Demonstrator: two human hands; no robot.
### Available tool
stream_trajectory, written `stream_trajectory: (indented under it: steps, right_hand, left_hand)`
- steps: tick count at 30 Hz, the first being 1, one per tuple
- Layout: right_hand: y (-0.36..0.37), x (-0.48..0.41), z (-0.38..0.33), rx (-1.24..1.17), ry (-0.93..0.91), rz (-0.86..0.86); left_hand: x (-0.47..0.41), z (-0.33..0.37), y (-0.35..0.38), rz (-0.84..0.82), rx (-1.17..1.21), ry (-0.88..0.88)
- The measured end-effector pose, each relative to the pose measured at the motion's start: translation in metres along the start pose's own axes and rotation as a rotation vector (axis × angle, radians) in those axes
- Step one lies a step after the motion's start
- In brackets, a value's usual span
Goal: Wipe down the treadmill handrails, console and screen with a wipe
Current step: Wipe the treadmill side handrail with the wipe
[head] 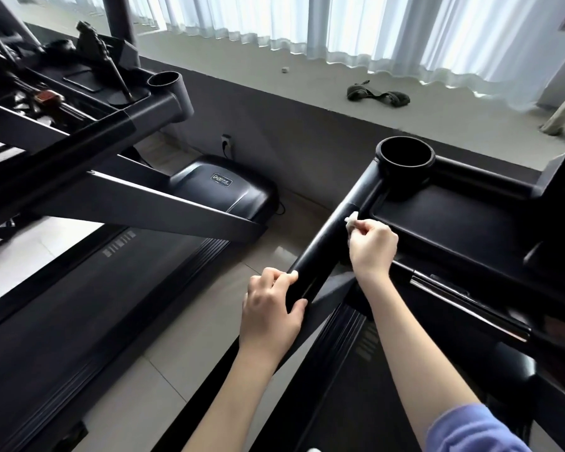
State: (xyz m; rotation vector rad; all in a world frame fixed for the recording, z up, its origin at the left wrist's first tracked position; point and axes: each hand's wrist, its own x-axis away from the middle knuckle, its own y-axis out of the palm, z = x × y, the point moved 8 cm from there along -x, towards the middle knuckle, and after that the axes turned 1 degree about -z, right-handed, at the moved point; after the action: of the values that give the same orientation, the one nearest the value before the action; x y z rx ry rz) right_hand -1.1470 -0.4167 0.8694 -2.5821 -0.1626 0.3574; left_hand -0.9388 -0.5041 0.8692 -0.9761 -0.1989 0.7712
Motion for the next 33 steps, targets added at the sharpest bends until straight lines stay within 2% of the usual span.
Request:
stream_trajectory:
  steps: [5, 9, 14, 19, 23, 33]
  right_hand:
    - [-0.003, -0.023, 0.013, 0.053, 0.128, 0.014]
    - [0.002, -0.019, 0.021, 0.019, 0.102, -0.061]
    - [-0.003, -0.036, 0.018, 0.052, 0.084, -0.01]
    - [-0.004, -0.026, 0.014, 0.06, -0.085, -0.021]
    - [-0.006, -0.058, 0.006, 0.063, -0.228, 0.026]
    - [-0.002, -0.088, 0.013, 0.153, -0.324, 0.068]
  left_hand:
    - [-0.002, -0.001, 0.001, 0.001, 0.007, -0.025]
    - [-0.014, 0.003, 0.004, 0.012, -0.009, -0.017]
    - [-0.043, 0.024, 0.016, 0.015, -0.002, 0.049]
    - [-0.062, 0.037, 0.034, 0.086, -0.065, 0.053]
    - [-0.079, 0.042, 0.035, 0.161, -0.081, 0.077]
    - [-0.131, 0.08, 0.066, 0.083, -0.029, 0.107]
